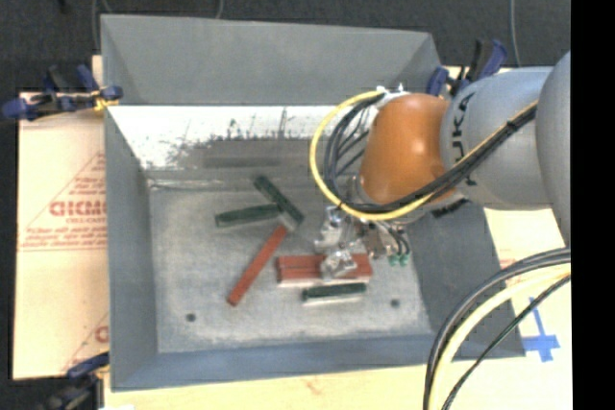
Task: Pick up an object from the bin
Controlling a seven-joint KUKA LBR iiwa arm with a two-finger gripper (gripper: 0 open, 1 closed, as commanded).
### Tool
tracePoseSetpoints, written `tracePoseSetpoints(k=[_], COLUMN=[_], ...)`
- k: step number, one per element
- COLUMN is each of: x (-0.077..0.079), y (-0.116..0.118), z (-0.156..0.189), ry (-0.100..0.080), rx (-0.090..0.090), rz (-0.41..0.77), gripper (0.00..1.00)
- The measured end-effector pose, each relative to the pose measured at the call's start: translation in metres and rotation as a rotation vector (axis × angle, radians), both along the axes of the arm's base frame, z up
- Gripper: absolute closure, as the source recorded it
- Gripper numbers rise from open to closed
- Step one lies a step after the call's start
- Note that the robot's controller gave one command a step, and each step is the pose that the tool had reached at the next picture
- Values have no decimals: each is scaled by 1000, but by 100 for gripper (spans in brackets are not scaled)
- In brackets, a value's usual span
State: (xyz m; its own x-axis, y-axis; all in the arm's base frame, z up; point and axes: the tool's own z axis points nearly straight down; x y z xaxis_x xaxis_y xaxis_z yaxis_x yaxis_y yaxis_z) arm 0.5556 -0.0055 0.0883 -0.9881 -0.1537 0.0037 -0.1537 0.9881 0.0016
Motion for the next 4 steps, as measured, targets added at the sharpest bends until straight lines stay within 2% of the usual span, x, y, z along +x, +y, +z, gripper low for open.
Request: tracePoseSetpoints(k=[2, 4], x=[-2, -3], y=[5, 3], z=[6, 34], ry=[-4, -9], rx=[-3, -3], rz=[1, -2], gripper=[100, 100])
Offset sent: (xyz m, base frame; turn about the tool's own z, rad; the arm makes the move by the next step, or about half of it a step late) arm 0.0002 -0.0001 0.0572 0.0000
